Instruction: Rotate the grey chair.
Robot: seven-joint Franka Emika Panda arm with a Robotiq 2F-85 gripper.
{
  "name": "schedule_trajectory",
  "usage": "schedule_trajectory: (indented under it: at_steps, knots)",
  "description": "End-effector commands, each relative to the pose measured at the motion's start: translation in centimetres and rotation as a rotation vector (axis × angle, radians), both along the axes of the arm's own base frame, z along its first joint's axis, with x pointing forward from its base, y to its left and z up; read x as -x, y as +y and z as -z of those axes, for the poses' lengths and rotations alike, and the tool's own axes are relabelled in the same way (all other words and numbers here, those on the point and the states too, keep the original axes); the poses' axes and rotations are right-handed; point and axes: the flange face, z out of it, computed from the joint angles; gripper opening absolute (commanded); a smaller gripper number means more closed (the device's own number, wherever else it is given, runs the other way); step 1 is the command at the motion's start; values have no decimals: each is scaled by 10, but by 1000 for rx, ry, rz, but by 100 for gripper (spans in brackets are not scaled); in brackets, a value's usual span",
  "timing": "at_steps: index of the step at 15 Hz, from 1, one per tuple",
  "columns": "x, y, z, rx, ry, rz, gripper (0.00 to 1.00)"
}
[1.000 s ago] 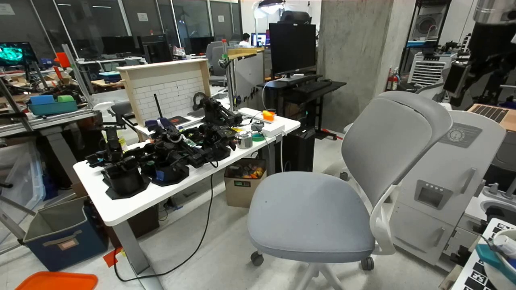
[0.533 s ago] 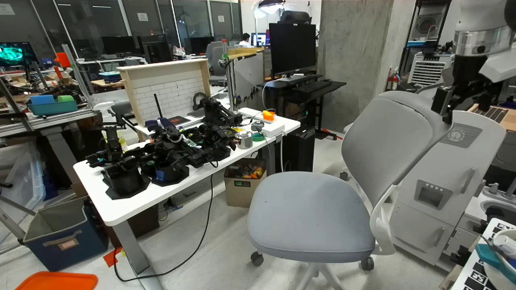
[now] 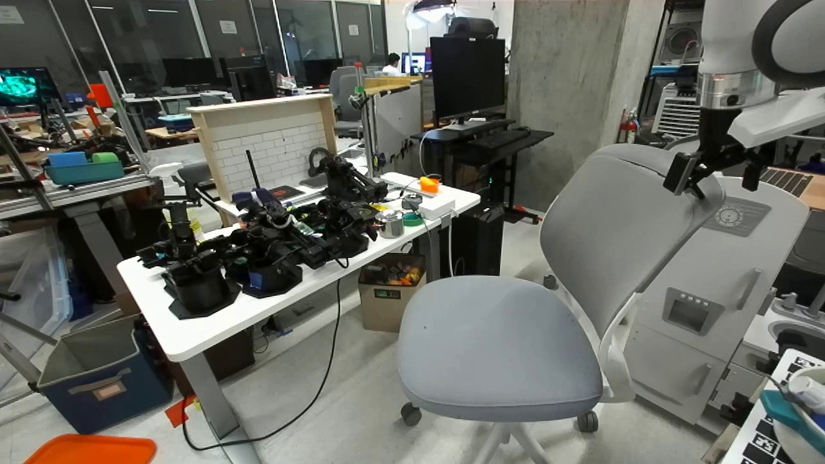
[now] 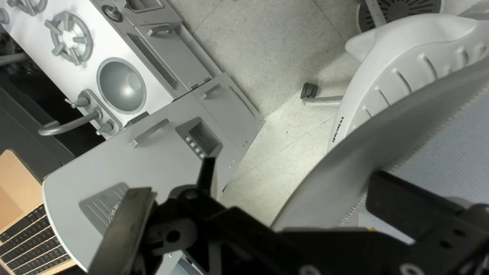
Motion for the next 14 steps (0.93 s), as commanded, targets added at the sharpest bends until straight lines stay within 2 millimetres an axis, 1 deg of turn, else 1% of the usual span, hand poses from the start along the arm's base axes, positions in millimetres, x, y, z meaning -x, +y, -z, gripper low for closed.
schedule_trajectory:
  at_steps: [1, 5, 8, 10, 11, 14]
  knots:
    - [-11, -8, 1, -1, -14, 21, 100]
    - [-17, -25, 4, -6, -24, 52, 100]
    - [-21, -39, 14, -13, -27, 85, 100]
    - [-24, -50, 22, -19, -25, 108, 74]
    - [-26, -54, 26, -22, -26, 120, 68]
    - [-35, -65, 32, -28, -34, 146, 42]
